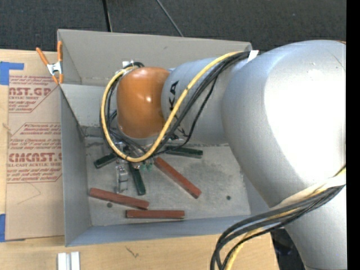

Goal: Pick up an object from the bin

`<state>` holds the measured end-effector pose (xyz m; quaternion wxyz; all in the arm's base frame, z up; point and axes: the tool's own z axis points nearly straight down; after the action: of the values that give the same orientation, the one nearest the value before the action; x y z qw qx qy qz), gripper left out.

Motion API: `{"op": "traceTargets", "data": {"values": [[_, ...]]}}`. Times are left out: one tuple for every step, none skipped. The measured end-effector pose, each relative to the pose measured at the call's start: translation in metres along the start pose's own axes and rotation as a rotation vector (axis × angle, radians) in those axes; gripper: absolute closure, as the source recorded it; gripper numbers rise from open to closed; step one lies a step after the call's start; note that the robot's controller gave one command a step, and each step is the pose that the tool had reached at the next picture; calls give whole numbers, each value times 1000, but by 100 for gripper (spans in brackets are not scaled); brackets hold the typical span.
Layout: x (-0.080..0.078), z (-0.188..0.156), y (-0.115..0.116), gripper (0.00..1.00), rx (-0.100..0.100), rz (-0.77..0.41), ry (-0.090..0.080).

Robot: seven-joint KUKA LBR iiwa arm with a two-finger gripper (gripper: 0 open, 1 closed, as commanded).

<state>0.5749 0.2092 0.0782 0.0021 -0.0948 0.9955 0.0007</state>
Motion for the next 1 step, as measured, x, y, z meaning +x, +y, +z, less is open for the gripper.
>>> {"op": "traceTargets", "data": {"values": [[27, 4, 10, 0, 1, -7, -2]]}}
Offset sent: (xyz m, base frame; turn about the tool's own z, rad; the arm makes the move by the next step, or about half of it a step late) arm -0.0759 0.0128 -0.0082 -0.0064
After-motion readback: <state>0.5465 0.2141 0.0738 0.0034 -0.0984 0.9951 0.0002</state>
